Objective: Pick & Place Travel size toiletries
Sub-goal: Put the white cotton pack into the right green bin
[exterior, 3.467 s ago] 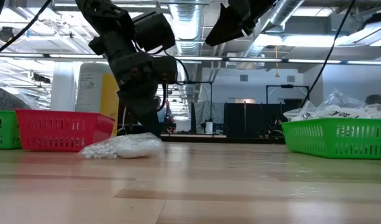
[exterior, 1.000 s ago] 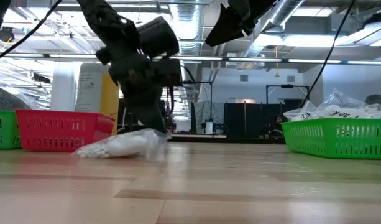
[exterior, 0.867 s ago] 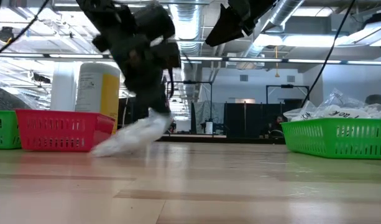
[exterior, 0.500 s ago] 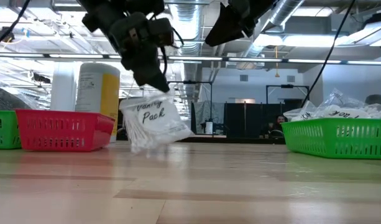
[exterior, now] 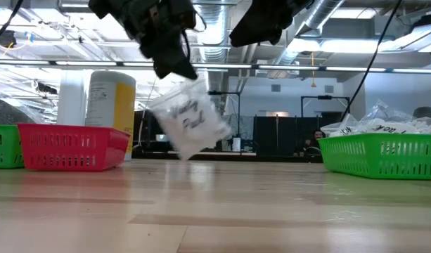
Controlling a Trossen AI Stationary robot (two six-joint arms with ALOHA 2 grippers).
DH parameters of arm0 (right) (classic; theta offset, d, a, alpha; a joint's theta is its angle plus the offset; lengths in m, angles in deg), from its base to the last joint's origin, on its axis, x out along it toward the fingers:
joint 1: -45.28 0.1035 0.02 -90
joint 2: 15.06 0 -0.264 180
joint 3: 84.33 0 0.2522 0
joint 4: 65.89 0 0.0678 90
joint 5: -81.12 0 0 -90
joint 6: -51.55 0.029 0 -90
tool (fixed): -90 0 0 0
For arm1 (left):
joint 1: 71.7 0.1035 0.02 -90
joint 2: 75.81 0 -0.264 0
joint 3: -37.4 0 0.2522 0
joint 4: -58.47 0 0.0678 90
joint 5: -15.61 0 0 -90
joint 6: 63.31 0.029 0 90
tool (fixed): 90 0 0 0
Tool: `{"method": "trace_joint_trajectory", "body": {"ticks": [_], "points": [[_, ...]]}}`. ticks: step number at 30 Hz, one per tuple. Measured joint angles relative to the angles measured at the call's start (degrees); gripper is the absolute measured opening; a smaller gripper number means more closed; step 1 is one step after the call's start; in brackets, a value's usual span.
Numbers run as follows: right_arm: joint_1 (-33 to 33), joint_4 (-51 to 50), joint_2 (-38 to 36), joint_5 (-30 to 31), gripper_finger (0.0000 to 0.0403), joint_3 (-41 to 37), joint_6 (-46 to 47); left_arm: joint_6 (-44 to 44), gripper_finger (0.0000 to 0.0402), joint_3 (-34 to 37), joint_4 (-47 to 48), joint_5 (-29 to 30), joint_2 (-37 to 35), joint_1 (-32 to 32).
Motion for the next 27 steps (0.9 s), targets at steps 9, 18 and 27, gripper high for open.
{"method": "trace_joint_trajectory", "body": {"ticks": [9, 18, 27], "points": [[0.32, -0.15, 0.00, -1.17, 0.0103, 0.00, -0.04, 1.18, 0.0000, -4.80, 1.38, 1.51, 0.00, -0.20], [0.32, -0.15, 0.00, -2.83, 0.0103, 0.00, -0.52, 2.21, 0.0000, -8.61, 1.25, 2.40, 0.00, -0.20], [0.35, -3.71, 0.00, -2.82, 0.0103, 0.00, 0.20, 2.16, 0.0000, -8.10, 3.31, 2.74, 1.71, -0.55]]}}
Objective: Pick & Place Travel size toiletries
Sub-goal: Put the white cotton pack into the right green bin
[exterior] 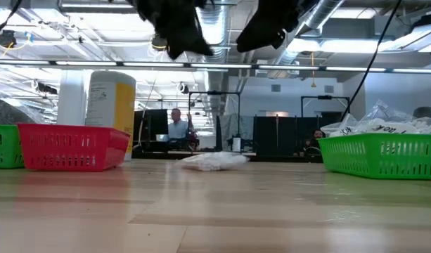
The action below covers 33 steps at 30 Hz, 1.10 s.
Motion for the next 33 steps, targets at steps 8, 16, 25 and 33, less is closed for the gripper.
{"method": "trace_joint_trajectory", "body": {"ticks": [8, 16, 25, 33], "points": [[-0.06, -1.29, 0.00, -0.01, 0.0103, -0.54, 1.29, -1.49, 0.0014, 1.88, 0.43, 0.42, 7.88, 2.15], [-1.12, -0.95, 0.02, 0.12, 0.0103, -5.13, 2.84, -1.09, 0.0076, 1.91, 1.41, 0.48, 10.95, 6.31], [-4.41, 4.15, 5.79, 0.01, 0.0103, -8.12, 4.05, -0.17, 0.0108, 2.15, 1.18, 0.45, 11.06, 5.76], [-4.93, 3.80, 15.14, -0.38, 0.0103, -5.16, 1.17, -0.37, 0.0108, 5.50, 1.19, 0.41, 11.06, 5.33]]}}
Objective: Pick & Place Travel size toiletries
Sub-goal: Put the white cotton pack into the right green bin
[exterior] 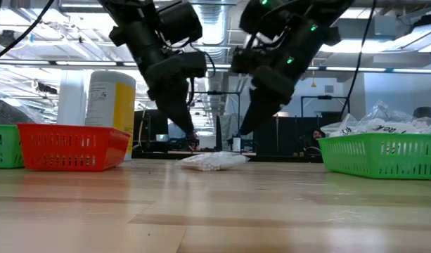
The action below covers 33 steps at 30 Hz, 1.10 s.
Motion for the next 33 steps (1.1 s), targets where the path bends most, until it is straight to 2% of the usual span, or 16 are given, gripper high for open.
{"method": "trace_joint_trajectory", "body": {"ticks": [7, 13, 25, 33], "points": [[0.00, -2.11, 4.43, -0.93, 0.0103, 2.80, -1.18, -1.34, 0.0108, 1.32, -0.40, 0.00, 0.00, 0.00], [0.00, -3.51, 5.43, -1.11, 0.0106, 2.80, -1.39, -1.35, 0.0108, 1.34, -1.21, 0.00, 0.00, 0.00], [-1.31, -2.47, 6.59, -1.33, 0.0180, 2.80, -0.92, -1.35, 0.0108, 1.34, -2.21, 0.00, 0.00, 0.00], [-1.64, 0.37, 9.49, -1.33, 0.0188, 3.10, -0.95, -1.35, 0.0108, 1.34, -2.63, 0.00, 0.00, 0.00]]}}
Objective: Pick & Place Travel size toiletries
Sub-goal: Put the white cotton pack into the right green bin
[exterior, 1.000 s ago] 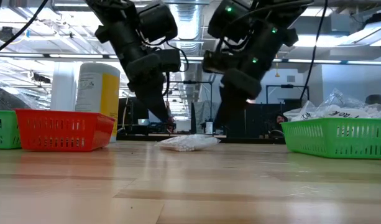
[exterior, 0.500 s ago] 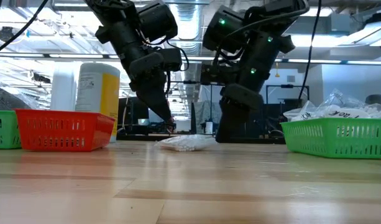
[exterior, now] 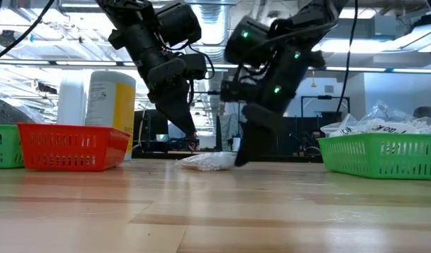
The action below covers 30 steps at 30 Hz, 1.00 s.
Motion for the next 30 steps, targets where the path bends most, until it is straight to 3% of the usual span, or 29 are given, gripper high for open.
{"method": "trace_joint_trajectory", "body": {"ticks": [12, 21, 30], "points": [[-0.39, 1.14, 1.34, 0.28, 0.0132, 0.05, -0.28, 0.02, 0.0108, 0.00, -0.82, 0.01, 0.00, 0.00], [-0.44, 0.65, 1.38, 0.44, 0.0012, 0.00, -0.98, 0.13, 0.0108, 0.00, -0.95, 0.00, 0.00, 0.00], [-0.48, -0.09, 0.85, -1.04, 0.0002, -0.07, -1.07, 0.17, 0.0108, 0.00, -1.15, 0.02, 0.00, 0.00]]}}
